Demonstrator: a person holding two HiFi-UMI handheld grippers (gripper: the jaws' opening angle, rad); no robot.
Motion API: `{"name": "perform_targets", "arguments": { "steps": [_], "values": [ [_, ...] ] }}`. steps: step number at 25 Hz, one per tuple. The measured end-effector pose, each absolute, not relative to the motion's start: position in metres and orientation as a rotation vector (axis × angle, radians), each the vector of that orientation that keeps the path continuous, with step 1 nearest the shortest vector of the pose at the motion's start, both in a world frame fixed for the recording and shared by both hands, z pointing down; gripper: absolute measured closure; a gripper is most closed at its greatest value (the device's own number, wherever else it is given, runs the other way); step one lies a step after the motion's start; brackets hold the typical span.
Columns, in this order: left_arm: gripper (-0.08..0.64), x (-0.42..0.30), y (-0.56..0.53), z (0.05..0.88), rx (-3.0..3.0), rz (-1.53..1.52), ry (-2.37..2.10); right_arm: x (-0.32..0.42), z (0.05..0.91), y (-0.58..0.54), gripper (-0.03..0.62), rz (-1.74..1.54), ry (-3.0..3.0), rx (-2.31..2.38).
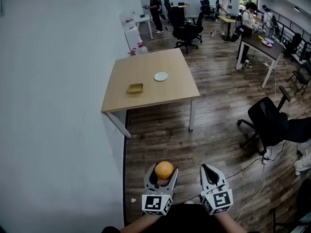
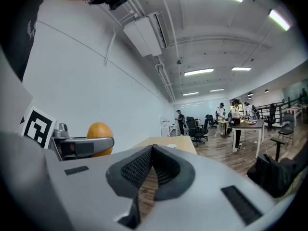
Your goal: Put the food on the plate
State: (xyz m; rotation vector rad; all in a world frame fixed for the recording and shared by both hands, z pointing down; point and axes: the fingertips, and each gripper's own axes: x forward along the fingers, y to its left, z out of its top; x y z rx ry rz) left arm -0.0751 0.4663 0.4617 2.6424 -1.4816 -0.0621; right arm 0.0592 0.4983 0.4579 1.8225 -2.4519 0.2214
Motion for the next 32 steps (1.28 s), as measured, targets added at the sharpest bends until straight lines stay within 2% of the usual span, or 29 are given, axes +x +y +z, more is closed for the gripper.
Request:
{"name": "perform_targets", "arguments": {
  "steps": [5, 12, 18, 26, 32],
  "values": [
    [0.241, -0.058, 0.474, 0.468, 2.685, -0.154, -1.424, 0.072, 0.457, 0.506, 0.532, -0.056, -2.525, 1.788],
    [0.241, -0.042, 0.434, 0.498, 2.671, -0.013, -1.408, 0.094, 0.496, 0.476, 0.532, 0.168, -2.511, 1.728],
    [0.241, -0.024, 0.355, 0.511, 2.672, -0.023, -1.329, 0.105, 0.496, 0.402, 0.532, 0.163, -2.467, 1.79],
    [0.241, -0.026, 0.236, 0.517, 2.616, -0.014, -1.224, 0.093, 0.5, 0.26, 0.532, 0.355, -2.404, 1.86],
    [0.241, -0.056, 0.157, 0.511, 2.606, -0.017, -1.238, 0.053, 0.484, 0.183, 0.532, 0.403, -2.494, 1.789]
  ]
}}
